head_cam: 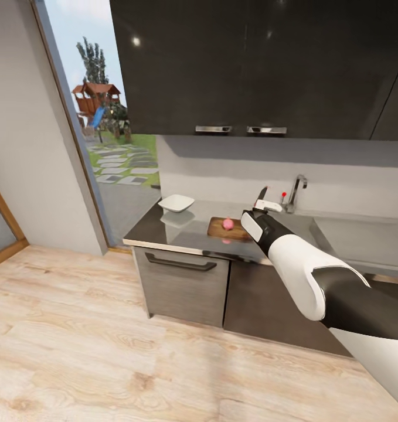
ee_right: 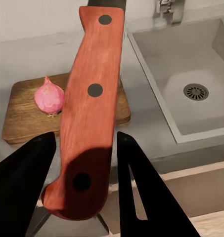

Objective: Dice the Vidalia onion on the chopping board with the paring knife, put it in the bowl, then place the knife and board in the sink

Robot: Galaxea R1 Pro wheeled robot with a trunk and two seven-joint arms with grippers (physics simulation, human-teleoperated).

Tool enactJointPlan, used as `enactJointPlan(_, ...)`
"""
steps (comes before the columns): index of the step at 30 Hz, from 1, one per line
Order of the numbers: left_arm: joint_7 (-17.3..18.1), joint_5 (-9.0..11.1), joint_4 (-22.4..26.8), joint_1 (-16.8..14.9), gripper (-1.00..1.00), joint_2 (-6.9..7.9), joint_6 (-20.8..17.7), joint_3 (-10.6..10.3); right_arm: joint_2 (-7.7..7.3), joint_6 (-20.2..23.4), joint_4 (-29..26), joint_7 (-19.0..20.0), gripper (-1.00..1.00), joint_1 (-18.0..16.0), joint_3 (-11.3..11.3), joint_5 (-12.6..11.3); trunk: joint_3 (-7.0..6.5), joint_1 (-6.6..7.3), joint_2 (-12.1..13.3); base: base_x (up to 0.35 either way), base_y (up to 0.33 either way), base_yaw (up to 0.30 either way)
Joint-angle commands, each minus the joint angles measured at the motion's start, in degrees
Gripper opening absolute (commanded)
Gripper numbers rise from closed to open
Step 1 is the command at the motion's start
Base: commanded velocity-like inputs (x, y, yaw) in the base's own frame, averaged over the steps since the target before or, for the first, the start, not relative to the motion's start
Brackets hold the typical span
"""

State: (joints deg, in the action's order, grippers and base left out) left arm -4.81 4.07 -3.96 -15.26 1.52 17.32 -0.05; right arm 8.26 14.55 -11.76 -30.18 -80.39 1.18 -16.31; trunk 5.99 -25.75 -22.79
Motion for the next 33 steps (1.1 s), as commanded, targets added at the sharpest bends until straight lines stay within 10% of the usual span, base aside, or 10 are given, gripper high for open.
enactJointPlan(1,0.1,0.4,-0.3,-0.1,1.00,-0.02,0.4,0.0,0.00,0.4,-0.1,-0.2,-1.00,0.0,0.1,0.3,0.08,-0.04,-0.1,0.000,0.000,0.127)
enactJointPlan(27,0.1,0.4,-0.3,-0.1,1.00,-0.03,0.4,0.0,-2.41,1.8,-0.1,4.6,-1.00,0.0,0.1,2.4,-0.88,-0.04,-0.1,0.000,0.000,0.094)
enactJointPlan(33,0.1,0.4,-0.3,-0.1,1.00,-0.03,0.4,0.0,-4.76,3.0,-0.1,13.9,-1.00,0.0,0.1,9.8,-0.89,-0.04,-0.1,0.000,0.000,0.001)
